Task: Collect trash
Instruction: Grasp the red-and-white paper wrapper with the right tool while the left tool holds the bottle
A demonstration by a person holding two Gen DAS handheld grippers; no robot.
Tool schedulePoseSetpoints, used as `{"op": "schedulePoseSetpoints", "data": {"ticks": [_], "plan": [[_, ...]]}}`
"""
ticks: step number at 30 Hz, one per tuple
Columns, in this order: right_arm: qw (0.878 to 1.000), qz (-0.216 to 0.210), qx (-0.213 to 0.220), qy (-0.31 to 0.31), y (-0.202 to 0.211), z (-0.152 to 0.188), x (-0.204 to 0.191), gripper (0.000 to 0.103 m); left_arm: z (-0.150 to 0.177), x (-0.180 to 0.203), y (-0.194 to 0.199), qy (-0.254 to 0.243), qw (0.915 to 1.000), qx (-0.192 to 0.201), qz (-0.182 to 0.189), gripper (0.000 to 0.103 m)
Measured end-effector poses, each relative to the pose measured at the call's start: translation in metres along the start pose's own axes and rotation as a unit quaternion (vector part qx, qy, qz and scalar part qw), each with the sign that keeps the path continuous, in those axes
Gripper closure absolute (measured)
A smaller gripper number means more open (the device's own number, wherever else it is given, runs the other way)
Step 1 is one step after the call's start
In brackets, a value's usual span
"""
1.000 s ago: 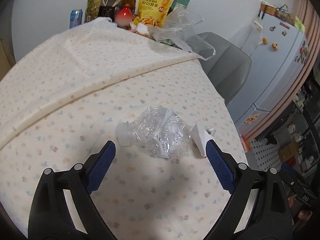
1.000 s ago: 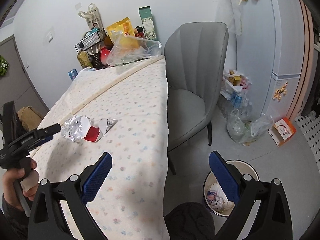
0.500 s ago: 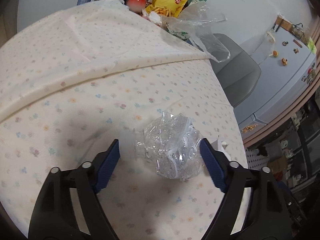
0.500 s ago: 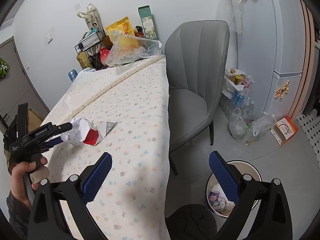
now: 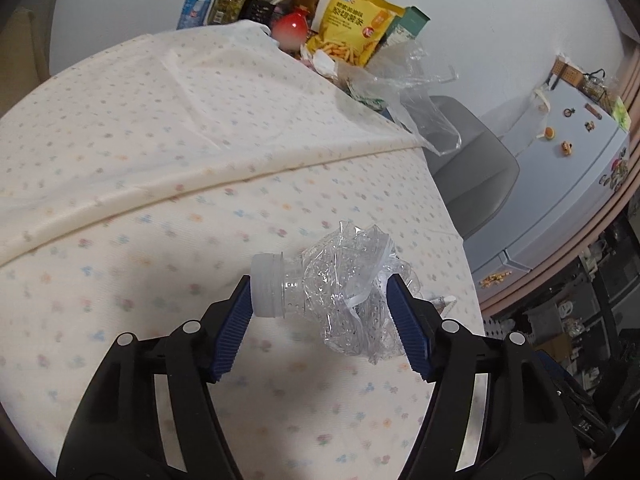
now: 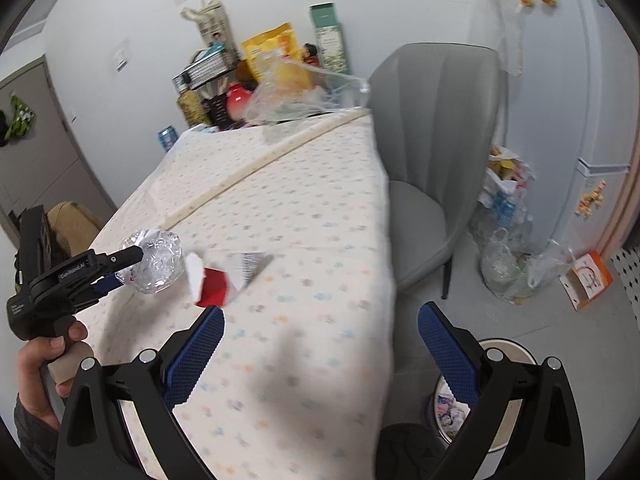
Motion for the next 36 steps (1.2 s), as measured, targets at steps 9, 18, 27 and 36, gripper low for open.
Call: {"op": "schedulePoseSetpoints", "data": {"ticks": [9,18,27,36], "plan": [[0.996,-0.042,-0.049,0.066,-0.049,0.011,-0.063,0.008,-0.01,-0.034,0.03,0.01,0.9992,0.022,-0.032,0.036],[0.99,-0.043,-0.08,0.104,-0.089,0.016,-0.087,0.008,-0.011,-0.062,0.046,0.028,0.9981,0.03,-0.045,0.036],[0.986,-0.033,-0.1,0.125,-0.121,0.016,-0.094,0.008,-0.006,-0.074,0.05,0.039,0.9976,0.03,-0.049,0.036],[0.983,-0.044,-0.097,0.146,-0.115,0.017,-0.099,0.062,-0.005,-0.074,0.05,0.039,0.9976,0.03,-0.048,0.036]]}}
Point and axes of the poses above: each gripper's, at about its wrist camera, not at the fingertips, and y roughly against the way its jaws point, x to its right, z to its underside, the point moved 7 cm from there along -y, roughly the way its jaws point, and after that the axes turned 12 degrees about x, right-handed, at the moved point
